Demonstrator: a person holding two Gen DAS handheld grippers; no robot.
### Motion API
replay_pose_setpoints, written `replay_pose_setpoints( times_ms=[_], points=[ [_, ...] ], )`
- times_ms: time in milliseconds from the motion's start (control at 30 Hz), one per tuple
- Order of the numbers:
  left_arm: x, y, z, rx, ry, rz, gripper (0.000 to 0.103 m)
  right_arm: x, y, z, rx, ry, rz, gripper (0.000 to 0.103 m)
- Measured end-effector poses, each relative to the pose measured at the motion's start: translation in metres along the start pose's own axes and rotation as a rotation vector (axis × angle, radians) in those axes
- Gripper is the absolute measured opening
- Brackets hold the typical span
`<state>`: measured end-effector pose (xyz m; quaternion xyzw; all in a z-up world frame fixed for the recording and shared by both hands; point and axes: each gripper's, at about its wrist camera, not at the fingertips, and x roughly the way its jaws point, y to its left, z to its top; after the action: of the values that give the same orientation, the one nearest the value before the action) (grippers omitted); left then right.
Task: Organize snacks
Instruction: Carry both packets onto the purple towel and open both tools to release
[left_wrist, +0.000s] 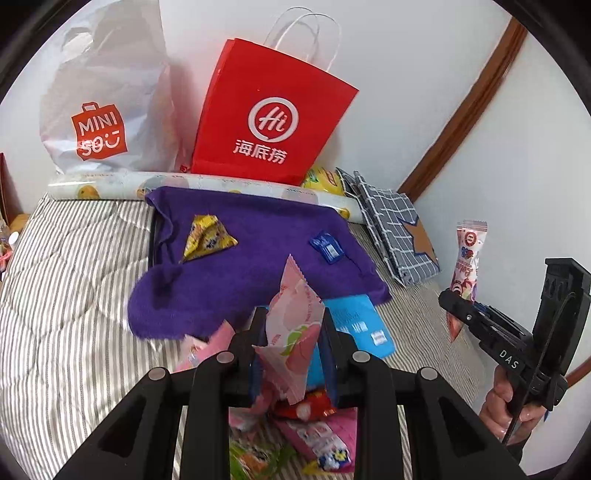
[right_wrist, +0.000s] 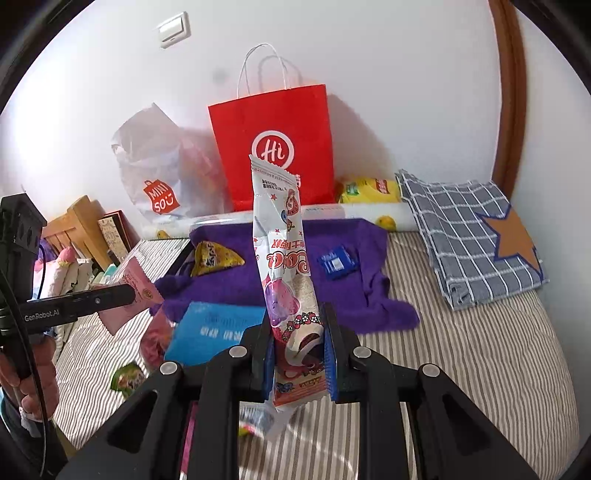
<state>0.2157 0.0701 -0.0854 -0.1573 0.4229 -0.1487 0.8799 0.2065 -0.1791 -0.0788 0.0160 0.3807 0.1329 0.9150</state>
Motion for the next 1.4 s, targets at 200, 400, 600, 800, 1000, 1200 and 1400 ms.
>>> replay_pose_setpoints(
  times_ms=[200,400,600,800,1000,1200,1400],
  points=[
    [0.011,0.017,0.019,-0.015,-0.018,0.053,0.025,0.022,-0.005,0.019,0.003,-0.006,-0.003,0.022],
    [0.028,0.032,0.038,-0.023,-0.018,0.074,0.025,0.05,-0.012,0.039,0.001,-0.002,-0.01,0.022],
    [0.048,0.042,0.053,-0.029,-0.016,0.083,0.025,0.082,-0.023,0.054,0.007,0.018,-0.01,0.022],
    [0.068,0.052,0.063,-0.047,0.002,0.081,0.025,0.119,-0.032,0.06,-0.007,0.07,-0.013,0.022],
    [0.093,0.06,0.062,-0.069,0.039,0.066,0.025,0.149,-0.039,0.052,0.004,0.119,-0.003,0.022],
    [0.112,0.067,0.055,-0.081,0.071,0.067,0.025,0.172,-0.048,0.044,0.032,0.161,-0.002,0.022],
    [0.123,0.076,0.049,-0.102,0.096,0.059,0.025,0.184,-0.053,0.034,0.042,0.191,-0.003,0.022]
  ],
)
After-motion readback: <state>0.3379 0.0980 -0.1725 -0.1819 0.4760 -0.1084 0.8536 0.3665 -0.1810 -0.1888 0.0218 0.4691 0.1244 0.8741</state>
